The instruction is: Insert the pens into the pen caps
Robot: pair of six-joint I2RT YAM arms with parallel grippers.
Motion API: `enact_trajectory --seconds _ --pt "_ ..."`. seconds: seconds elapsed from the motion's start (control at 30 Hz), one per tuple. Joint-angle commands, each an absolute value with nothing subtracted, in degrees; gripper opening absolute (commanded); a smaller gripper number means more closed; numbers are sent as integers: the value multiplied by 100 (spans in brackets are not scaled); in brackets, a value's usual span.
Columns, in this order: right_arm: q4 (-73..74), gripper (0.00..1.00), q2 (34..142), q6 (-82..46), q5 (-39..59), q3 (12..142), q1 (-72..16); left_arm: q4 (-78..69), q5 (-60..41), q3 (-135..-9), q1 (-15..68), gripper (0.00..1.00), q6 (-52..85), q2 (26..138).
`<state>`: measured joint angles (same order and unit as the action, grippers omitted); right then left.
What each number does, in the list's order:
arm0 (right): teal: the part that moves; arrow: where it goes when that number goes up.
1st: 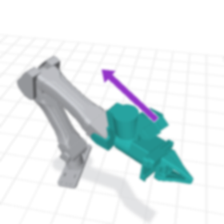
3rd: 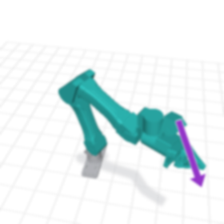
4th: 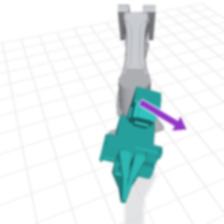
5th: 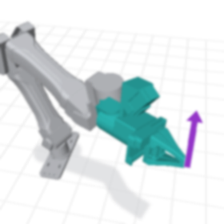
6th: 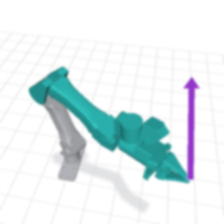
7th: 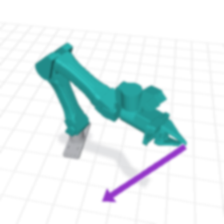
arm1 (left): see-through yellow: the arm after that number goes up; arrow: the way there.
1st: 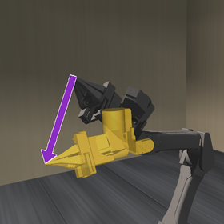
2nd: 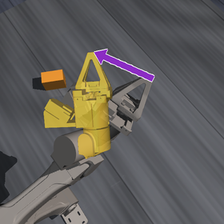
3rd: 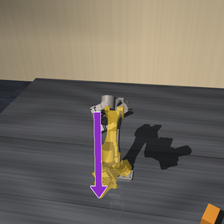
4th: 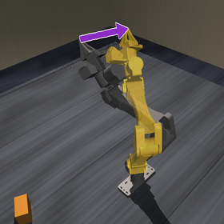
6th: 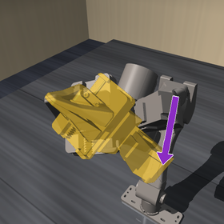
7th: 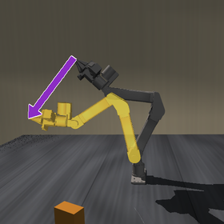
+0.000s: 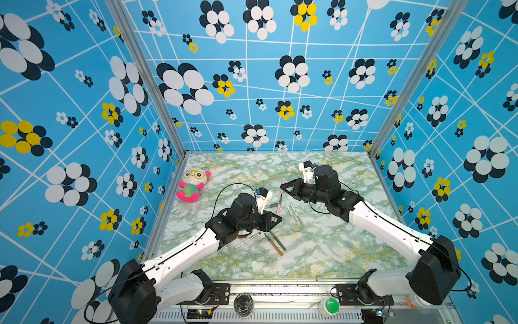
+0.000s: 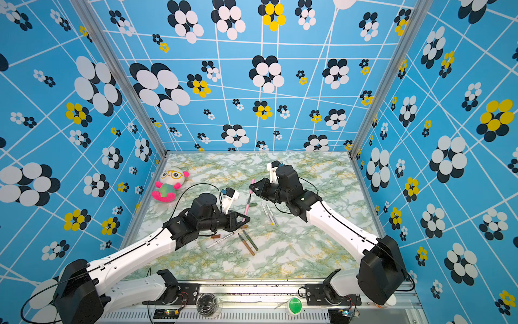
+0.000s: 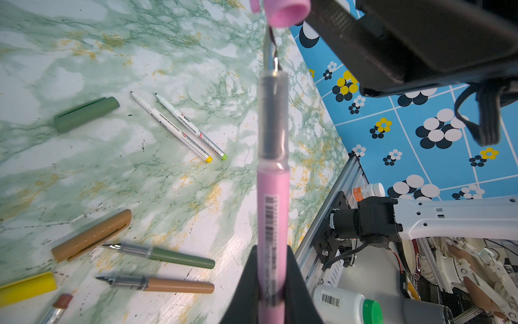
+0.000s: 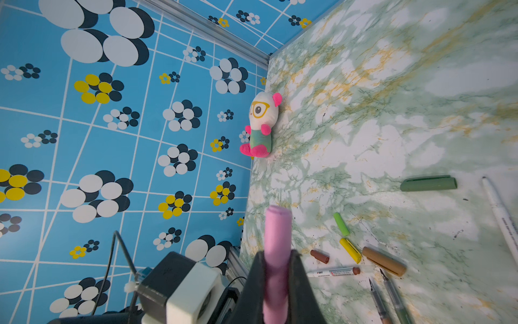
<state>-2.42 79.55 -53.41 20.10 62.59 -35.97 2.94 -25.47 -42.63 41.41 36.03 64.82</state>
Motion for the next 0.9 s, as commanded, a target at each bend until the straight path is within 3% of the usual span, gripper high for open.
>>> enact_trajectory --seconds 0.0,0.87 --pt "-329 5 7973 -5212 2083 6188 -3586 152 -2469 -4430 4199 0 3580 6408" --pt "-603 5 8227 -4917 2030 6584 -3507 144 -2539 -4429 4197 0 3531 6449"
